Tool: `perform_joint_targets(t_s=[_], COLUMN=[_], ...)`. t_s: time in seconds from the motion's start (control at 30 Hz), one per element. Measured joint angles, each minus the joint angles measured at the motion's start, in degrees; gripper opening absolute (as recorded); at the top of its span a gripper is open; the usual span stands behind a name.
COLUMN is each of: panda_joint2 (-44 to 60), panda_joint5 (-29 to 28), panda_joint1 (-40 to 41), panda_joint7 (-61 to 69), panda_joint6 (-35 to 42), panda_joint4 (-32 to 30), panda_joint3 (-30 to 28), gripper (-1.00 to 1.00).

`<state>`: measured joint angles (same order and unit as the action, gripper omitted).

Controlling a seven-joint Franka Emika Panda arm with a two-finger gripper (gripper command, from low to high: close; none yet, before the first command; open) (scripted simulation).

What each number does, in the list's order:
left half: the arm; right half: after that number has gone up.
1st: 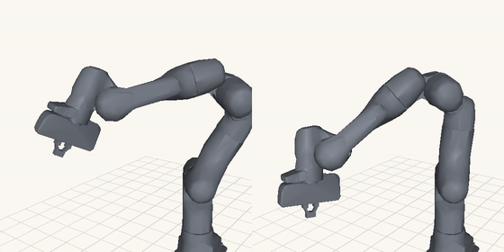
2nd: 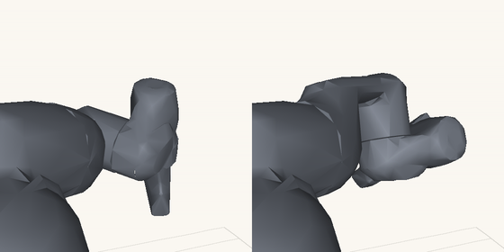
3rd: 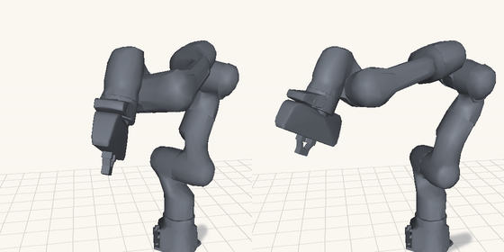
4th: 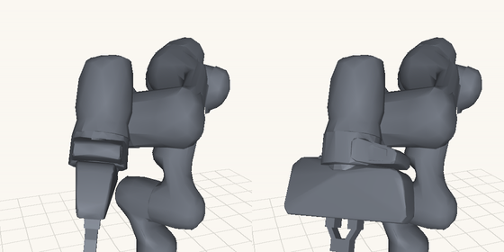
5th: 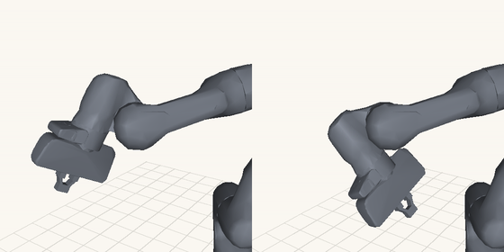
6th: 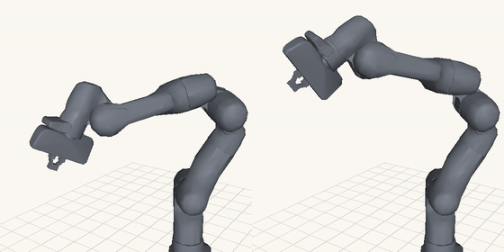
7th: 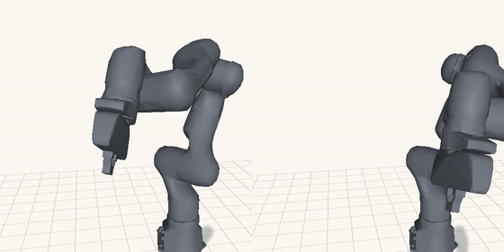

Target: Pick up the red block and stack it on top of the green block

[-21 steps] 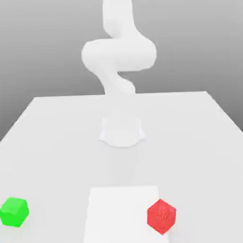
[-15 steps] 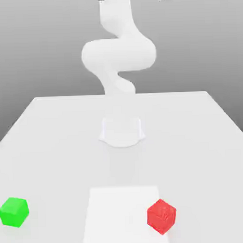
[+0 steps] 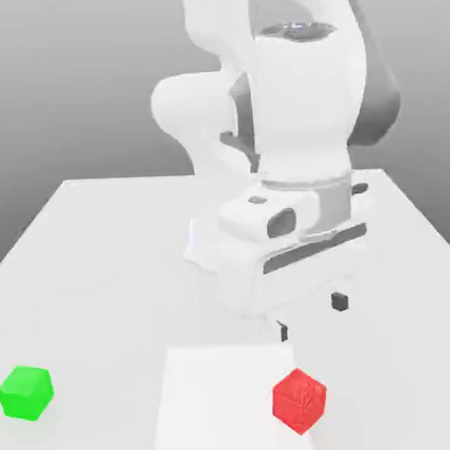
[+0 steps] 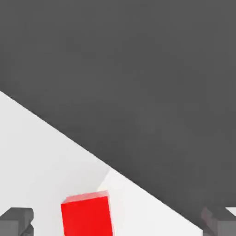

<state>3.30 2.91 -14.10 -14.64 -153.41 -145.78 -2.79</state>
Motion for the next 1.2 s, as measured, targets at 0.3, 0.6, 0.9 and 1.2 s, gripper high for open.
perform_joint_targets(t_s=[0.3, 0.6, 0.9, 1.2], panda_joint2=[15.83, 10.87, 5.15, 12.62], panda_joint5=[-1.01, -1.66, 0.4, 9.24], panda_joint1=[0.62, 0.38, 11.44, 28.04], panda_joint7=[2.44, 1.98, 9.71, 23.92], panda_joint6=[-11.42, -7.16, 1.11, -0.27], panda_joint4=[0.1, -0.65, 1.35, 6.59], panda_joint3=[1.23, 0.88, -8.42, -16.74], gripper=[-1.0, -1.0, -1.0, -1.0])
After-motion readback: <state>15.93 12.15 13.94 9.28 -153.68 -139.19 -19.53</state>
